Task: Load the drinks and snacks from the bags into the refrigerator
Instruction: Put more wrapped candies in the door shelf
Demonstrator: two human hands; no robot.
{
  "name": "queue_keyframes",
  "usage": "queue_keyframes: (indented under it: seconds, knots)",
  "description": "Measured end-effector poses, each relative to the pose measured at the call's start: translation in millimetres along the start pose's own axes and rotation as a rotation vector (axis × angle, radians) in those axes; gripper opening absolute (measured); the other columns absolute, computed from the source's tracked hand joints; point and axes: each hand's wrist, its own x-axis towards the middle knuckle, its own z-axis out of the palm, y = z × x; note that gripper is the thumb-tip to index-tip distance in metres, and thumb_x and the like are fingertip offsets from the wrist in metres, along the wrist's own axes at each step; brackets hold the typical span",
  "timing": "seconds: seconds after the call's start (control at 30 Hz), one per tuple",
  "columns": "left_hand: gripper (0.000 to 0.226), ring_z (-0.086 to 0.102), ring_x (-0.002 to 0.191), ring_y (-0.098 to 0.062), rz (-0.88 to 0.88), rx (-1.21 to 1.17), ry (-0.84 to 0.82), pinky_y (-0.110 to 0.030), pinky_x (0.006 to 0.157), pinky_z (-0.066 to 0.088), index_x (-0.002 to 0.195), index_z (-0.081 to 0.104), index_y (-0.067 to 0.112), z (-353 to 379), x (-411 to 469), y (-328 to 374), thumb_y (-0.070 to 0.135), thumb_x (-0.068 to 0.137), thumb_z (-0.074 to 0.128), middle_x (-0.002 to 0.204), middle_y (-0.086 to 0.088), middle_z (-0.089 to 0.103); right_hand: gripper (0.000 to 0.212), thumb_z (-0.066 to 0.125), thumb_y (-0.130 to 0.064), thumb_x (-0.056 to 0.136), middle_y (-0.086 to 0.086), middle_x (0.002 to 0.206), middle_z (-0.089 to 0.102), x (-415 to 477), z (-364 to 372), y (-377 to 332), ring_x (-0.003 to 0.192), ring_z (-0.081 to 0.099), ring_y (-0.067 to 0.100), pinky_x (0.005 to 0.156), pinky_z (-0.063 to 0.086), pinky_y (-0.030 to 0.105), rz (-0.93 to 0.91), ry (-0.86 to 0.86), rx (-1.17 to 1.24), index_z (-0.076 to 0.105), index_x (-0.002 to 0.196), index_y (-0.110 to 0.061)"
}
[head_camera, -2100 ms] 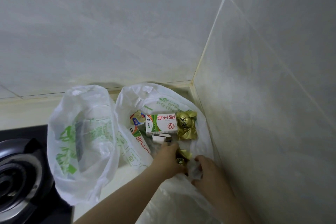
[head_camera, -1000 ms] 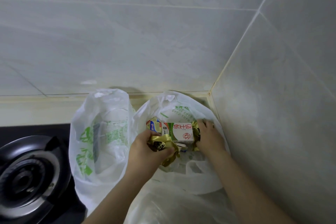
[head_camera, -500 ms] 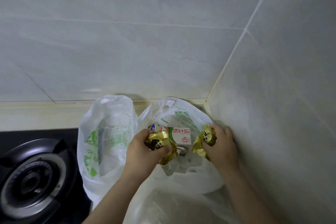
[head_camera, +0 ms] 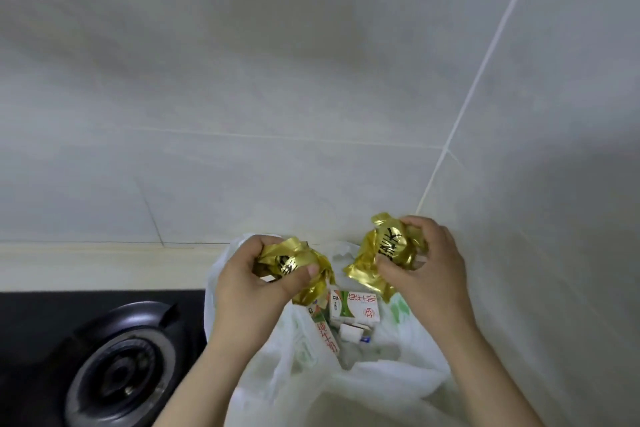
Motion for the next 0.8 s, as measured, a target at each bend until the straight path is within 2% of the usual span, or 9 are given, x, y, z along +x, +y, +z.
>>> queue_keyframes:
  seconds: [0.1, 0.2, 0.27, 0.33, 0.4, 0.5, 0.63, 0.8]
  knots:
    - [0.034, 0.065, 0.064, -0.005, 0.059, -0.058, 0.028, -0.010, 0.054, 0.046, 0.085, 0.066, 0.015, -27.9, -6.9, 19.6, 0.010, 0.059, 0.088, 0.073, 0.006, 0.071, 0.052, 0.082, -0.020, 0.063, -0.017, 0.101, 0.052, -10.2, 0.9, -36.9, 0.093, 0.057, 0.001, 0.082, 0.054, 0.037, -0.054, 0.029, 0.071, 0.055, 0.103, -0.042]
    - [0.035, 0.067, 0.068, -0.006, 0.116, -0.106, 0.064, -0.010, 0.054, 0.047, 0.086, 0.067, 0.015, -53.6, -8.5, 38.1, 0.005, 0.059, 0.087, 0.077, 0.003, 0.072, 0.054, 0.082, -0.017, 0.063, -0.016, 0.102, 0.055, -18.5, 1.5, -71.2, 0.093, 0.060, 0.002, 0.079, 0.056, 0.037, -0.127, 0.040, 0.149, 0.057, 0.102, -0.044]
    - [0.034, 0.067, 0.071, -0.008, 0.163, -0.119, 0.081, -0.010, 0.055, 0.048, 0.086, 0.067, 0.016, -69.4, -10.5, 51.6, 0.005, 0.060, 0.086, 0.080, 0.001, 0.072, 0.054, 0.083, -0.011, 0.064, -0.012, 0.104, 0.057, -23.3, 1.7, -92.1, 0.086, 0.065, 0.004, 0.073, 0.058, 0.032, -0.181, 0.042, 0.196, 0.059, 0.102, -0.041]
    - [0.034, 0.068, 0.074, -0.009, 0.206, -0.120, 0.106, -0.010, 0.057, 0.048, 0.086, 0.067, 0.017, -84.5, -14.2, 64.7, 0.005, 0.059, 0.086, 0.082, 0.001, 0.072, 0.055, 0.083, -0.004, 0.064, -0.008, 0.105, 0.057, -26.6, 2.1, -110.2, 0.080, 0.067, 0.002, 0.067, 0.057, 0.020, -0.229, 0.039, 0.270, 0.061, 0.102, -0.037]
    - [0.034, 0.068, 0.075, -0.008, 0.233, -0.115, 0.142, -0.010, 0.056, 0.048, 0.085, 0.068, 0.018, -98.5, -21.1, 77.2, 0.005, 0.059, 0.086, 0.083, 0.003, 0.073, 0.055, 0.083, -0.001, 0.063, -0.008, 0.105, 0.057, -28.4, 3.1, -125.8, 0.083, 0.066, 0.001, 0.068, 0.055, 0.016, -0.282, 0.024, 0.318, 0.063, 0.104, -0.033]
    - [0.033, 0.068, 0.074, -0.008, 0.273, -0.093, 0.217, -0.009, 0.056, 0.047, 0.084, 0.068, 0.019, -117.0, -38.1, 94.0, 0.007, 0.059, 0.086, 0.082, 0.004, 0.072, 0.057, 0.084, -0.005, 0.062, -0.012, 0.105, 0.056, -30.4, 4.4, -145.3, 0.091, 0.065, 0.004, 0.074, 0.056, 0.020, -0.349, -0.024, 0.370, 0.062, 0.106, -0.033]
    - [0.035, 0.067, 0.072, -0.007, 0.317, -0.044, 0.339, -0.009, 0.055, 0.047, 0.086, 0.067, 0.018, -135.6, -72.6, 116.4, 0.012, 0.058, 0.087, 0.081, 0.005, 0.072, 0.057, 0.085, -0.005, 0.062, -0.010, 0.105, 0.056, -33.8, 2.9, -171.2, 0.092, 0.064, 0.005, 0.074, 0.054, 0.014, -0.460, -0.115, 0.475, 0.061, 0.105, -0.034]
    - [0.042, 0.068, 0.074, -0.009, 0.339, 0.037, 0.546, -0.018, 0.062, 0.052, 0.087, 0.068, 0.024, -153.9, -126.0, 134.9, 0.032, 0.049, 0.085, 0.083, 0.005, 0.073, 0.055, 0.084, -0.005, 0.064, -0.012, 0.103, 0.055, -49.6, 8.7, -198.5, 0.094, 0.063, 0.009, 0.072, 0.055, 0.018, -0.589, -0.290, 0.615, 0.061, 0.105, -0.033]
